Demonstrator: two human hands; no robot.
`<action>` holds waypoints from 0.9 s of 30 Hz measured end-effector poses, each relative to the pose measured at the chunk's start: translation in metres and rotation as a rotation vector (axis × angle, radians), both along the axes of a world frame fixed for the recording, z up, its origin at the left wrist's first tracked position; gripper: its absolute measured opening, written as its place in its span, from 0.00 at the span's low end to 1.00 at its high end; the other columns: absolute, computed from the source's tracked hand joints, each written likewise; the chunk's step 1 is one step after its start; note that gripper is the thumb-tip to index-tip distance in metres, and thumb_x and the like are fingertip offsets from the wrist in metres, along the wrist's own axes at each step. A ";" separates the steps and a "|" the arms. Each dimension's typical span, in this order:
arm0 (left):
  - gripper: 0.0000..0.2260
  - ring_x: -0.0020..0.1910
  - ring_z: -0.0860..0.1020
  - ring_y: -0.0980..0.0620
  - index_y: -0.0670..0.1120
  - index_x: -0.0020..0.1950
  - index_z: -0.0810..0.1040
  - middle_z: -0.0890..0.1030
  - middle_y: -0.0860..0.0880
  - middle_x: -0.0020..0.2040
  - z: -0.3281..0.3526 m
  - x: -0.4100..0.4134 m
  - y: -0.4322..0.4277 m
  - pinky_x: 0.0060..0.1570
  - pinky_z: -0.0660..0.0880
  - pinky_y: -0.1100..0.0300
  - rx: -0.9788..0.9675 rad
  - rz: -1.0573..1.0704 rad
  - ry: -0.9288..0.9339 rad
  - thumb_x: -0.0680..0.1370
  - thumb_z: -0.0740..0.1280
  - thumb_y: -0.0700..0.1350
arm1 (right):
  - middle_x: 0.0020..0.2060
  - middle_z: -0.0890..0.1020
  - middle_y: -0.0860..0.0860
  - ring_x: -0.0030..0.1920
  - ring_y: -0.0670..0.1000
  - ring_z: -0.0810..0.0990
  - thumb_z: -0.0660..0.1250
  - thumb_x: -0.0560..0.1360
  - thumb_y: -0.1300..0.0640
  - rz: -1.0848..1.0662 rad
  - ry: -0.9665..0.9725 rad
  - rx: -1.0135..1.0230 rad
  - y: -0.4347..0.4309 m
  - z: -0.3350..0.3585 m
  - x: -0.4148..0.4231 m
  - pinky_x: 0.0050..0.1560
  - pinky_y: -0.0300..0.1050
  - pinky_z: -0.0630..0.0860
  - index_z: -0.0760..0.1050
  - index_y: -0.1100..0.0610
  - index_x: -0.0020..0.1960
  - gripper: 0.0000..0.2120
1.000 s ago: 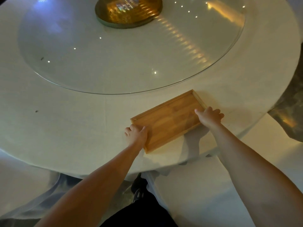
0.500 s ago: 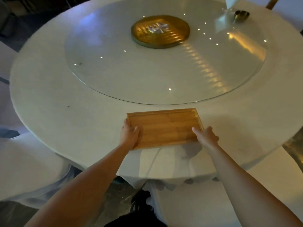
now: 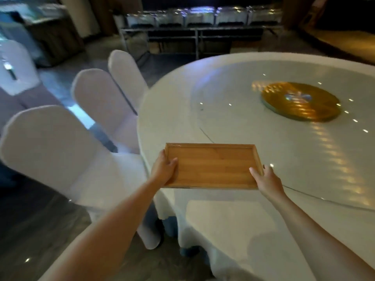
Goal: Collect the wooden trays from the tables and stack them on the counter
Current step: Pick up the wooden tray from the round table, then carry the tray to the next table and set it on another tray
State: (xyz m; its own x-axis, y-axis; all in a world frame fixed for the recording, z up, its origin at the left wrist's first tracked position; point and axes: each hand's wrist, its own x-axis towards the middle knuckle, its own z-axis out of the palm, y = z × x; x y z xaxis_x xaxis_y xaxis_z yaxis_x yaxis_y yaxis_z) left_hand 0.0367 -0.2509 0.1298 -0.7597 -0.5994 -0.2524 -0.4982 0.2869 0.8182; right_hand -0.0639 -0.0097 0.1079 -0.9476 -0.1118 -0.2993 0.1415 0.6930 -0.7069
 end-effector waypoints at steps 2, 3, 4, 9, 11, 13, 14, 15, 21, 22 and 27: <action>0.21 0.65 0.72 0.42 0.44 0.72 0.60 0.71 0.42 0.68 0.008 0.022 -0.037 0.65 0.71 0.47 -0.011 0.040 0.024 0.80 0.59 0.47 | 0.72 0.66 0.60 0.71 0.61 0.66 0.57 0.78 0.46 0.088 0.039 0.002 -0.040 0.012 0.007 0.67 0.51 0.65 0.56 0.62 0.75 0.31; 0.21 0.65 0.72 0.42 0.44 0.71 0.60 0.72 0.42 0.68 0.013 0.033 -0.056 0.64 0.70 0.47 -0.016 0.069 0.037 0.80 0.59 0.47 | 0.72 0.66 0.60 0.71 0.60 0.66 0.57 0.78 0.46 0.128 0.061 0.008 -0.061 0.017 0.011 0.67 0.51 0.64 0.56 0.62 0.75 0.31; 0.21 0.65 0.72 0.42 0.44 0.71 0.61 0.72 0.42 0.68 0.015 0.045 -0.076 0.65 0.70 0.47 -0.025 0.097 0.049 0.80 0.59 0.47 | 0.72 0.67 0.60 0.71 0.60 0.66 0.56 0.79 0.46 0.168 0.083 0.007 -0.082 0.021 0.017 0.67 0.51 0.64 0.57 0.62 0.74 0.30; 0.22 0.65 0.72 0.40 0.44 0.72 0.61 0.73 0.41 0.65 0.024 0.117 -0.187 0.66 0.70 0.45 -0.039 0.222 0.097 0.79 0.61 0.46 | 0.66 0.73 0.60 0.68 0.61 0.71 0.56 0.78 0.45 0.317 0.175 0.007 -0.199 0.040 0.061 0.64 0.52 0.68 0.66 0.64 0.69 0.27; 0.22 0.64 0.72 0.41 0.44 0.72 0.61 0.72 0.41 0.66 0.030 0.150 -0.232 0.66 0.70 0.47 -0.045 0.267 0.097 0.79 0.61 0.46 | 0.53 0.79 0.58 0.59 0.62 0.76 0.55 0.79 0.47 0.378 0.226 -0.010 -0.250 0.045 0.084 0.51 0.48 0.71 0.72 0.63 0.56 0.20; 0.22 0.63 0.73 0.42 0.44 0.72 0.61 0.73 0.42 0.66 0.035 0.184 -0.278 0.65 0.71 0.48 -0.057 0.311 0.099 0.79 0.61 0.47 | 0.51 0.79 0.58 0.56 0.61 0.78 0.55 0.79 0.48 0.437 0.257 -0.026 -0.303 0.050 0.108 0.47 0.44 0.68 0.72 0.62 0.55 0.18; 0.22 0.62 0.73 0.43 0.45 0.72 0.61 0.73 0.42 0.65 0.038 0.202 -0.303 0.64 0.71 0.49 -0.065 0.337 0.102 0.79 0.61 0.47 | 0.53 0.80 0.59 0.56 0.61 0.78 0.55 0.79 0.48 0.465 0.271 -0.033 -0.332 0.053 0.121 0.47 0.44 0.68 0.73 0.63 0.58 0.19; 0.22 0.62 0.74 0.43 0.45 0.71 0.61 0.74 0.43 0.64 0.042 0.220 -0.328 0.63 0.71 0.49 -0.077 0.362 0.105 0.79 0.62 0.47 | 0.55 0.80 0.60 0.56 0.61 0.78 0.55 0.80 0.49 0.489 0.283 -0.046 -0.361 0.057 0.135 0.48 0.45 0.68 0.73 0.63 0.59 0.20; 0.19 0.57 0.75 0.46 0.46 0.68 0.66 0.76 0.45 0.60 0.074 0.315 -0.463 0.61 0.73 0.50 -0.135 0.493 0.119 0.78 0.63 0.48 | 0.52 0.80 0.60 0.45 0.54 0.74 0.55 0.80 0.51 0.628 0.327 -0.146 -0.518 0.077 0.202 0.46 0.41 0.65 0.74 0.63 0.59 0.18; 0.19 0.55 0.75 0.47 0.46 0.68 0.66 0.75 0.45 0.59 0.078 0.327 -0.483 0.60 0.73 0.51 -0.134 0.508 0.121 0.78 0.63 0.48 | 0.50 0.80 0.59 0.44 0.53 0.73 0.55 0.80 0.51 0.650 0.334 -0.149 -0.542 0.080 0.211 0.46 0.41 0.65 0.75 0.62 0.57 0.18; 0.21 0.56 0.75 0.46 0.45 0.70 0.64 0.74 0.43 0.64 0.082 0.374 -0.576 0.58 0.73 0.51 -0.140 0.608 0.144 0.78 0.62 0.48 | 0.42 0.79 0.56 0.41 0.55 0.75 0.54 0.79 0.47 0.733 0.373 -0.129 -0.653 0.088 0.240 0.43 0.45 0.69 0.74 0.58 0.49 0.16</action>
State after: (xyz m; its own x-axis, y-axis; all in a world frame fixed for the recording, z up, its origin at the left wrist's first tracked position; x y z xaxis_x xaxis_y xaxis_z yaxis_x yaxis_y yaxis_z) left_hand 0.4106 -0.8266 0.2114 -0.2945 -0.9537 -0.0606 -0.4932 0.0974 0.8644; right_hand 0.1757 -0.6629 0.1959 -0.6559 -0.7509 0.0776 -0.5735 0.4288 -0.6980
